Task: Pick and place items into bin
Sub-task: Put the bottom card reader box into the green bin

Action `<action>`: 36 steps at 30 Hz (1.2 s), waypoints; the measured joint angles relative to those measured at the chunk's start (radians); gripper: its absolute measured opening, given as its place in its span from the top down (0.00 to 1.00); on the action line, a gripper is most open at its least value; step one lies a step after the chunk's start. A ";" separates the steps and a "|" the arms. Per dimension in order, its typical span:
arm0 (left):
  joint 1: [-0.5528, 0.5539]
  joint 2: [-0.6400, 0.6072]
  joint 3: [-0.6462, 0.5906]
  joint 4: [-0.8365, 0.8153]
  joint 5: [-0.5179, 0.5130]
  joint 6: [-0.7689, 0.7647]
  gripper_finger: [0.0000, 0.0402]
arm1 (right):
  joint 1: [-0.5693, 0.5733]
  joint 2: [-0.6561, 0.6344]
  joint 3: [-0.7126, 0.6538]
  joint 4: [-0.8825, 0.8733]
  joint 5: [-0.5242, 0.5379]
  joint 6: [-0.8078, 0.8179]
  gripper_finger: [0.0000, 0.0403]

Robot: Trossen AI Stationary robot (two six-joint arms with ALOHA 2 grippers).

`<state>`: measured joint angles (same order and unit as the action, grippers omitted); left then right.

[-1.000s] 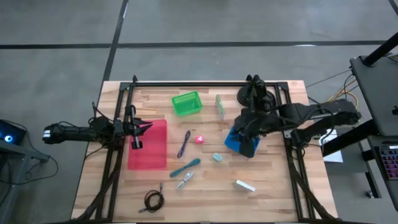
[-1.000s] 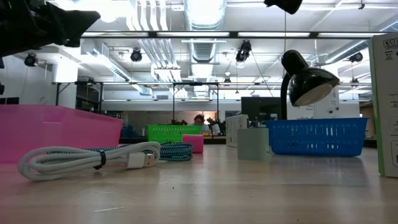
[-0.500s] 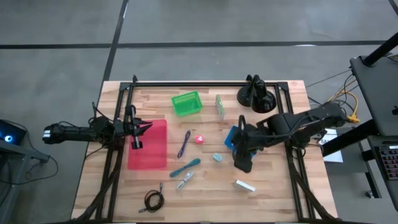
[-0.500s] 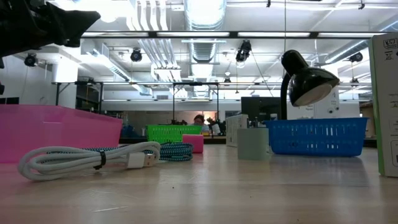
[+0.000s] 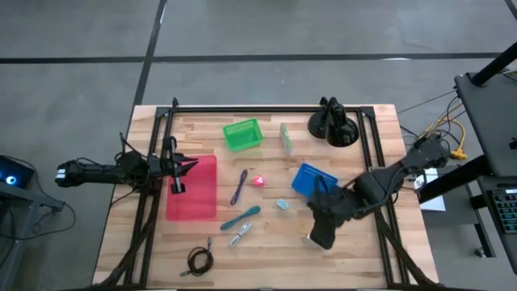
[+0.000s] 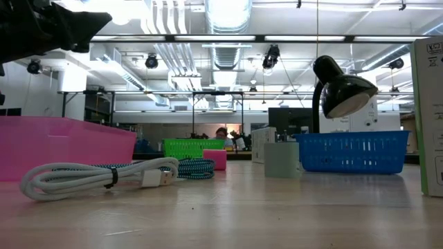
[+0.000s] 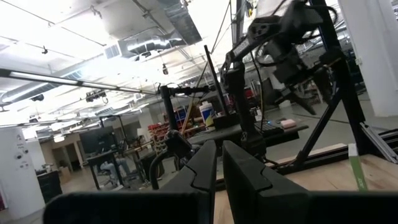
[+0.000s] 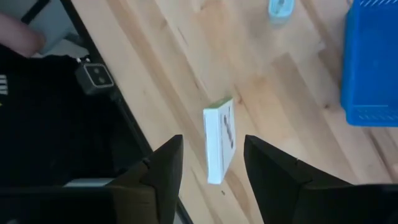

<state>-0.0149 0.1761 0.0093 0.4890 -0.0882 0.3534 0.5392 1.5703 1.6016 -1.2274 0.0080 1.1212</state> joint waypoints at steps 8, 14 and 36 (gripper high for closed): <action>0.000 0.000 0.000 0.000 0.000 -0.002 0.97 | 0.115 0.083 0.000 -0.005 0.025 0.104 0.62; 0.000 0.011 -0.001 0.000 0.000 -0.006 0.97 | 0.144 0.144 0.000 -0.020 0.013 0.142 0.64; 0.000 0.029 -0.002 0.005 0.000 -0.006 0.97 | 0.161 0.240 -0.001 -0.028 -0.032 -0.005 0.52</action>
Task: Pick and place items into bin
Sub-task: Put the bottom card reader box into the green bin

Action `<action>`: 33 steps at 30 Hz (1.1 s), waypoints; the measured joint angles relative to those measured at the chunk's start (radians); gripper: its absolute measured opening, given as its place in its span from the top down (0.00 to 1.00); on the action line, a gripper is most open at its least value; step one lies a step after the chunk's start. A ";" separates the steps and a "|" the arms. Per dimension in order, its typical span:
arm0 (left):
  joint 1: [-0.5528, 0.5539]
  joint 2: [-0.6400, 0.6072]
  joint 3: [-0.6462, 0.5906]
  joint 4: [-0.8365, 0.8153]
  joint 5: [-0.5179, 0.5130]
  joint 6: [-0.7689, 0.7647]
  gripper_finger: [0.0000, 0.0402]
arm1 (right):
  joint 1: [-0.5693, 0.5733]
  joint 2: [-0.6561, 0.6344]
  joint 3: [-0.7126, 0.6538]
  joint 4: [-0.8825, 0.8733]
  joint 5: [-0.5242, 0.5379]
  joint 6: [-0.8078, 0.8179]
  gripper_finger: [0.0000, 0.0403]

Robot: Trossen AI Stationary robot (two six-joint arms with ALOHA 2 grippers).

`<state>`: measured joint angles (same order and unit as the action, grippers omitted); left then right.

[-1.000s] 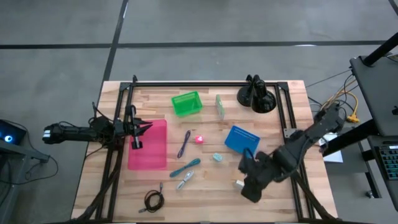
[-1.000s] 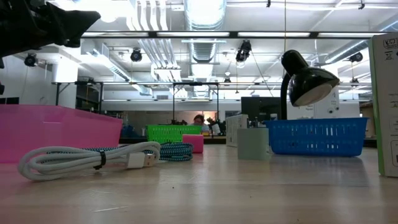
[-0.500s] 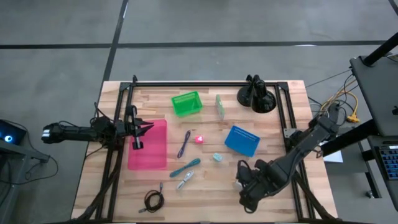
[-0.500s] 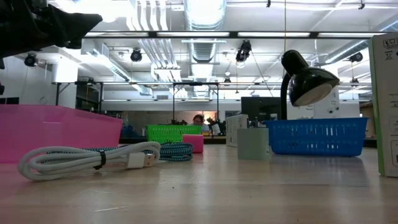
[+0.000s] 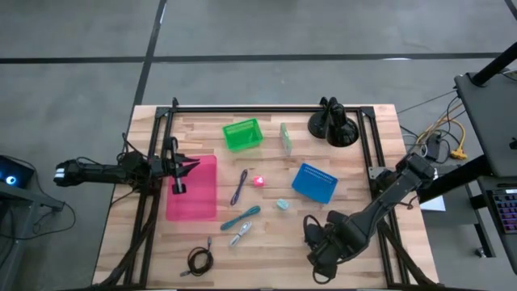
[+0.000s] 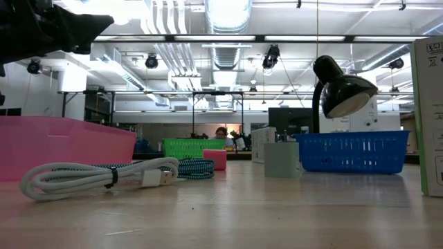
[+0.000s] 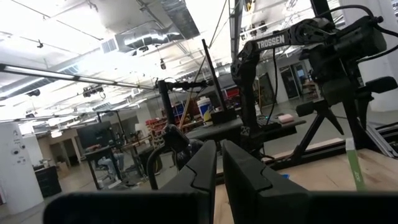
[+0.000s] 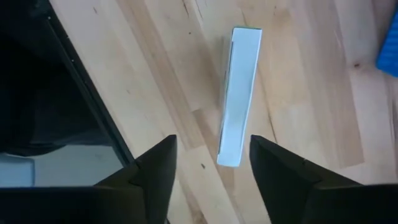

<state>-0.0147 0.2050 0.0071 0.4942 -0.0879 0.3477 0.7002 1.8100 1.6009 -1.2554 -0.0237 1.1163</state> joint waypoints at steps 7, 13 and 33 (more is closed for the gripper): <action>0.000 0.003 0.000 -0.003 0.000 0.000 0.97 | 0.000 0.005 0.000 0.004 0.006 0.007 0.39; 0.000 0.004 -0.001 0.000 0.000 0.000 0.97 | 0.000 0.044 -0.001 0.004 0.050 -0.008 0.38; 0.000 0.004 -0.001 -0.001 0.000 0.000 0.97 | 0.000 0.080 -0.057 -0.009 0.053 -0.017 0.45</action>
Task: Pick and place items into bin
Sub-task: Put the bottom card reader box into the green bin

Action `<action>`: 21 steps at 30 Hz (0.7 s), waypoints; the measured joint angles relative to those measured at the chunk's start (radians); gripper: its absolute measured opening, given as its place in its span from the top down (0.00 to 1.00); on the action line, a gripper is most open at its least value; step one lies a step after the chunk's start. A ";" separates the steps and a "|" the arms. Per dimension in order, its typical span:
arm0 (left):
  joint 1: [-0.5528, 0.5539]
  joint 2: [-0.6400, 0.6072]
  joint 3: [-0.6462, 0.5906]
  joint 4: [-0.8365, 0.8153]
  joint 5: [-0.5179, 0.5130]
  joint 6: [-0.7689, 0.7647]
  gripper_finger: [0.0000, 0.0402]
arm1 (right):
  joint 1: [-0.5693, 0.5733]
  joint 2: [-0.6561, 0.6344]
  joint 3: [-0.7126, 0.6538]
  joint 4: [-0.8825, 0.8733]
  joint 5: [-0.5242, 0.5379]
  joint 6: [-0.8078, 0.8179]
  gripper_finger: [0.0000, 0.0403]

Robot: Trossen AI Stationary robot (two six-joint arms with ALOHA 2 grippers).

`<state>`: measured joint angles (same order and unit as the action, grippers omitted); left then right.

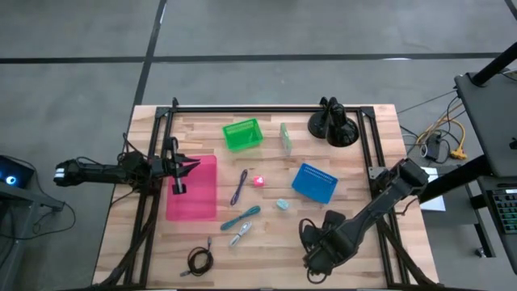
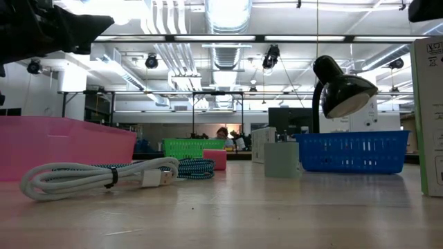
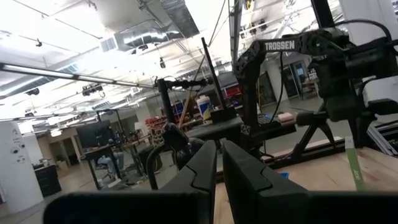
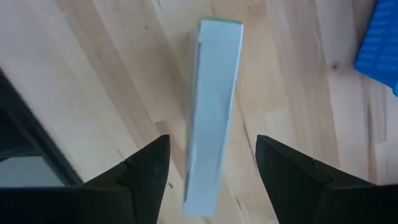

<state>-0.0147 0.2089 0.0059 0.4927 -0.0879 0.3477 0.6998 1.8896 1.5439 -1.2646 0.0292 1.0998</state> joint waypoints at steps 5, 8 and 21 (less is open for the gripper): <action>0.000 0.000 0.000 0.001 0.000 0.000 0.97 | 0.000 0.000 -0.010 0.000 0.000 0.000 0.45; 0.000 0.000 0.000 0.001 0.000 0.000 0.97 | 0.000 0.000 -0.011 0.004 0.000 0.000 0.45; 0.000 0.000 0.000 0.001 0.000 0.000 0.97 | 0.000 0.000 -0.011 0.016 0.000 0.000 0.57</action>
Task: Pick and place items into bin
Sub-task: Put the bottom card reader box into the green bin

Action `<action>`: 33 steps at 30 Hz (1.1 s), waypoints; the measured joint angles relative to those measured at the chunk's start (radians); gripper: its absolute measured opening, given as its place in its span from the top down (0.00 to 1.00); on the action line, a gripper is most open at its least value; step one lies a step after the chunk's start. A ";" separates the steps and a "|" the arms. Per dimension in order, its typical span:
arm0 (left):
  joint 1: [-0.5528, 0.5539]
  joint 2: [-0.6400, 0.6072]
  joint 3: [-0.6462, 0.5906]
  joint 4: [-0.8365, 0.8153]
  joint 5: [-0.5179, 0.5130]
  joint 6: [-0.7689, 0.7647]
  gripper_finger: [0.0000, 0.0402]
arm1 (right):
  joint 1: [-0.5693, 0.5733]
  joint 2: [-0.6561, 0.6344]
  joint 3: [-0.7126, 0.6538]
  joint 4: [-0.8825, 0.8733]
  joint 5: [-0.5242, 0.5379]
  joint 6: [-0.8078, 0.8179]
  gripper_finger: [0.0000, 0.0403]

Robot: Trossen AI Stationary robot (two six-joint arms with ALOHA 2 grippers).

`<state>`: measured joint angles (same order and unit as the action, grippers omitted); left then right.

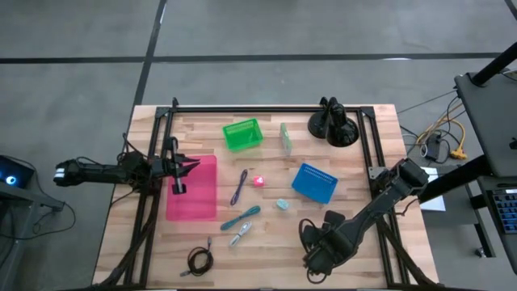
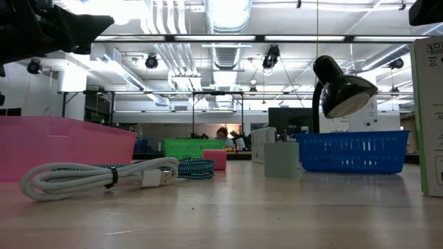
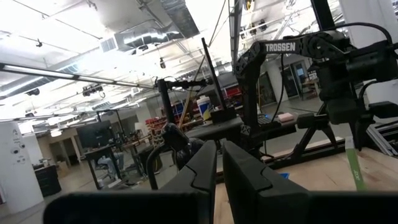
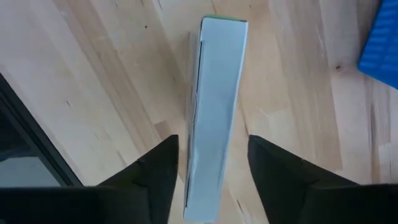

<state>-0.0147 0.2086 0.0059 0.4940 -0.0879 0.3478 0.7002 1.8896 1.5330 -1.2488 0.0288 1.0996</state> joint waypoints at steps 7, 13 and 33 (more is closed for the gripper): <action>0.000 0.000 0.000 -0.001 0.000 0.000 0.97 | 0.000 0.000 0.000 0.001 0.000 -0.009 0.71; 0.000 0.013 0.000 -0.004 0.000 0.000 0.97 | 0.000 0.000 0.000 0.005 -0.002 -0.077 0.84; 0.000 0.033 0.000 0.006 0.000 0.000 0.97 | 0.002 -0.032 0.039 0.015 0.189 -0.176 0.91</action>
<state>-0.0147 0.2414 0.0059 0.4995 -0.0879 0.3481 0.7018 1.8573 1.5719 -1.2338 0.2174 0.9232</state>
